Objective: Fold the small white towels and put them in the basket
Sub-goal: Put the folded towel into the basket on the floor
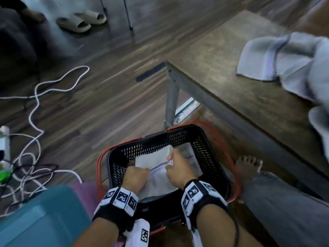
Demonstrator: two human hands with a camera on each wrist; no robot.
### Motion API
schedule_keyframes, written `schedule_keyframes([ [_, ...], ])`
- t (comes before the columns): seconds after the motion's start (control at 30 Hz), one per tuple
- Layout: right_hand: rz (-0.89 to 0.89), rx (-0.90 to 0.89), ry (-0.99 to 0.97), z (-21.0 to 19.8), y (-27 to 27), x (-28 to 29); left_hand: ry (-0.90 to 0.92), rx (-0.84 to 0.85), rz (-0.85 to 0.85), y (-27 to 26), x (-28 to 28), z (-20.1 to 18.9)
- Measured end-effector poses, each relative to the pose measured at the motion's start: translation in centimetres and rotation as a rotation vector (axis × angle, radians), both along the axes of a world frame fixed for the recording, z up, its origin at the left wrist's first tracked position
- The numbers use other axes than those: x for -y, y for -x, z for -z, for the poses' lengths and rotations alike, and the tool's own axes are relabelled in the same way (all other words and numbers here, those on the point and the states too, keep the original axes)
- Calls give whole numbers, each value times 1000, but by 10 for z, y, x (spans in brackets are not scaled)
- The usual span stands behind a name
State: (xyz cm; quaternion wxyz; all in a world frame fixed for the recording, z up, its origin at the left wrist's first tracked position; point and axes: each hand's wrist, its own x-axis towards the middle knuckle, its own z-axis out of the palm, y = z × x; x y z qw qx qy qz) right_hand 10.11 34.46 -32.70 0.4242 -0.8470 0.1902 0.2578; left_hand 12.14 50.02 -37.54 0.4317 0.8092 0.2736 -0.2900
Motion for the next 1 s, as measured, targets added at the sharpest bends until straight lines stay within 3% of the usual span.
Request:
schedule_keyframes([
  [0.13, -36, -46, -123, 24, -4, -19, -19, -19, -57, 3, -13, 15],
  [0.2, -65, -62, -159, 35, 2, -18, -126, -38, 17, 2, -17, 24],
  [0.33, -57, -102, -104, 55, 14, -4, -156, -131, 39, -2, -17, 30],
  [0.63, -113, -333, -144, 74, 20, -11, -215, -78, 110, 3, -18, 41],
  [0.87, -139, -234, -124, 38, 9, 0, -207, -8, 63, -1, -7, 16],
  [1.0, -170, -120, -119, -10, -3, 16, -10, 15, 80, -15, 8, -21],
])
